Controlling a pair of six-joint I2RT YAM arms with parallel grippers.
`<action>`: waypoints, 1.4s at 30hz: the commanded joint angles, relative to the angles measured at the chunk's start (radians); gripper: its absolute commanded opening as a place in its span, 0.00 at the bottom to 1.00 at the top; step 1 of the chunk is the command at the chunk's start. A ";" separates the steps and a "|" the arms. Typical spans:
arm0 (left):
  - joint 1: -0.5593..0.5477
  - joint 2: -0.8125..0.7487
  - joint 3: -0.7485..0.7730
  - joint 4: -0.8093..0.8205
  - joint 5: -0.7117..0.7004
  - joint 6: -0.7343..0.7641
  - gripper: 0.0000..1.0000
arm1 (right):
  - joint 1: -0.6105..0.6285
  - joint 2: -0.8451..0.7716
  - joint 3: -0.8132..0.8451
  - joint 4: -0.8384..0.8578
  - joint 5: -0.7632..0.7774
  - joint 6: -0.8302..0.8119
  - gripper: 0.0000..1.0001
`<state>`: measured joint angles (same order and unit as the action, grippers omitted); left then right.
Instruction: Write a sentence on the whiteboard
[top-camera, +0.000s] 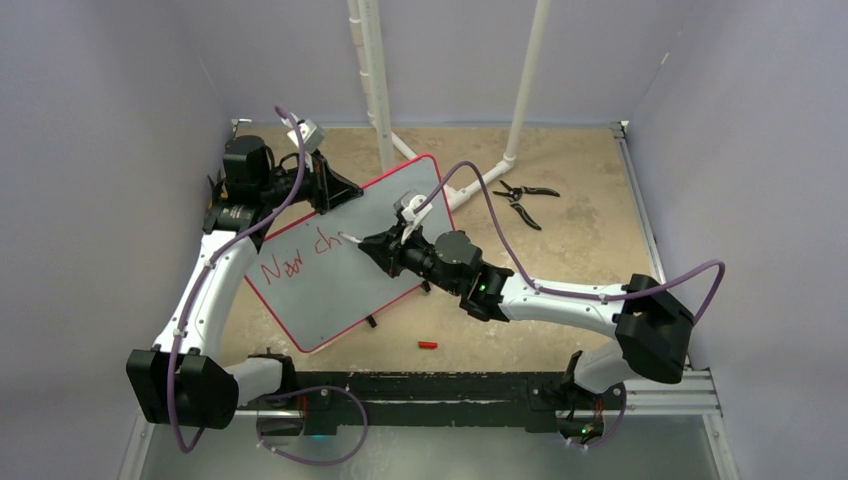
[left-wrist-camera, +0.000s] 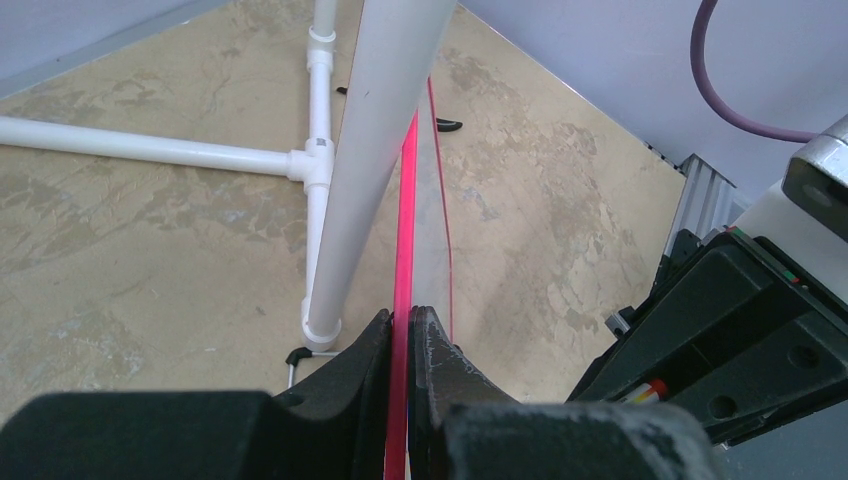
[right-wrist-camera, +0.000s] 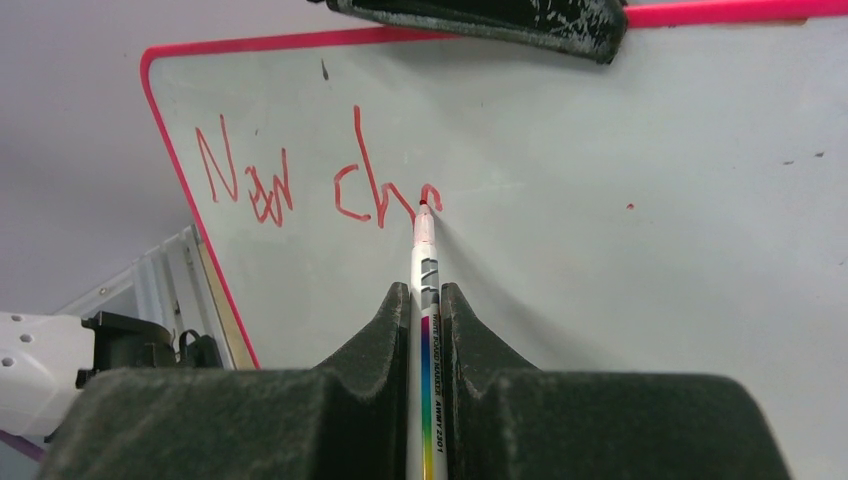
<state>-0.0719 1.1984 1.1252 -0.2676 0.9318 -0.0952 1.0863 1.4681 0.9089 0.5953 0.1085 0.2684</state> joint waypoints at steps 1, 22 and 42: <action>0.026 0.007 -0.004 0.044 -0.044 0.002 0.00 | 0.002 -0.005 -0.023 -0.030 -0.003 -0.014 0.00; 0.026 0.010 -0.004 0.044 -0.044 0.003 0.00 | 0.003 -0.041 0.035 -0.033 0.111 -0.033 0.00; 0.027 0.011 -0.002 0.045 -0.042 0.002 0.00 | 0.004 -0.035 -0.018 -0.030 0.081 -0.011 0.00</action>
<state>-0.0719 1.2003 1.1252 -0.2649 0.9337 -0.0952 1.0973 1.4441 0.9195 0.5552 0.1875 0.2531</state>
